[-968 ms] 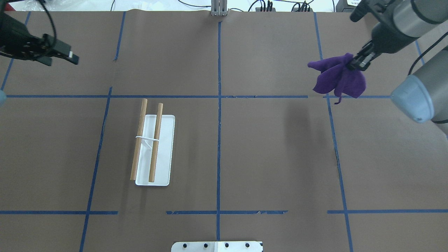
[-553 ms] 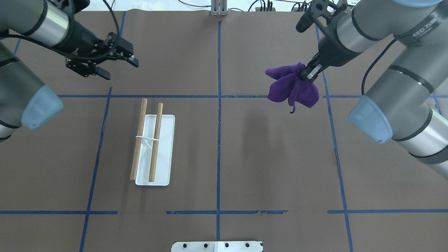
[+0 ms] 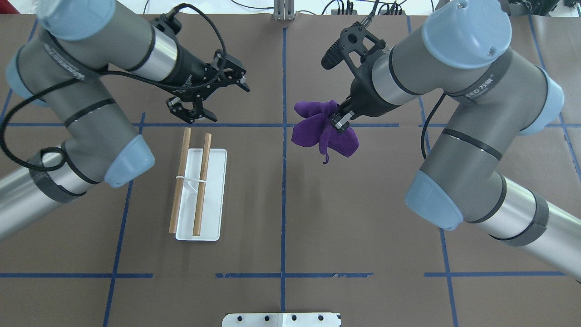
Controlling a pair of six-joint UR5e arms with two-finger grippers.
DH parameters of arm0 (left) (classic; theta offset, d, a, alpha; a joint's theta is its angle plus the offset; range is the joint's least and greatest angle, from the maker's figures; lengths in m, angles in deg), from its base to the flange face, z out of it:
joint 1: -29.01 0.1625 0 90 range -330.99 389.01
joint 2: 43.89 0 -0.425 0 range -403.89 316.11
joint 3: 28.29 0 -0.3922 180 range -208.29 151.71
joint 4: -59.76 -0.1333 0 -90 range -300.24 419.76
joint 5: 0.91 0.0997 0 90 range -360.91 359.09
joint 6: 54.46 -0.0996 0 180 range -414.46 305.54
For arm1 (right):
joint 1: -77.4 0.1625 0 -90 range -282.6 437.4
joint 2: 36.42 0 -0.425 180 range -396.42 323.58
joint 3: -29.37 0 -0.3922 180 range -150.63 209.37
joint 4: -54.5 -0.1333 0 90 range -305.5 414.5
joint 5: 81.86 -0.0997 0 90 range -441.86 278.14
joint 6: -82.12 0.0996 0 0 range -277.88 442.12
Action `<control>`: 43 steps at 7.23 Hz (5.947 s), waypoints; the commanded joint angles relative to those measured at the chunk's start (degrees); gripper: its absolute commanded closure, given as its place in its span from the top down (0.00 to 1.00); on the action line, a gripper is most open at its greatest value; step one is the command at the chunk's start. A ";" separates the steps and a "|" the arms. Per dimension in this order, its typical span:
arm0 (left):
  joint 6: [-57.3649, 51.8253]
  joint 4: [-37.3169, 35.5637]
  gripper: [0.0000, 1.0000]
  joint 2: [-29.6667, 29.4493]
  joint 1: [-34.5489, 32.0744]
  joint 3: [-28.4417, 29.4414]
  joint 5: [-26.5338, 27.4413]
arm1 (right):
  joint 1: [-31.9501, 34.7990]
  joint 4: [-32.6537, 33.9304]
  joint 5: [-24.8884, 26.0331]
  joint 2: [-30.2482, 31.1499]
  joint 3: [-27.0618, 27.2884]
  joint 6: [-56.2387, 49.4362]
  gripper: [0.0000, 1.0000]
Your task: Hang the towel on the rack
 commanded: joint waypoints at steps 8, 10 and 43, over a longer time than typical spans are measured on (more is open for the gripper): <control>7.80 0.81 0.00 -3.27 3.06 1.81 2.45 | -2.80 -0.14 1.86 -2.39 0.97 2.93 0.00; 7.80 1.51 0.00 -3.18 2.62 1.72 2.53 | -3.50 0.12 1.50 -1.87 0.71 3.19 0.62; -108.83 -26.35 1.00 42.87 -47.65 -0.47 -8.20 | 48.62 7.94 -18.89 40.50 -16.61 -32.76 1.00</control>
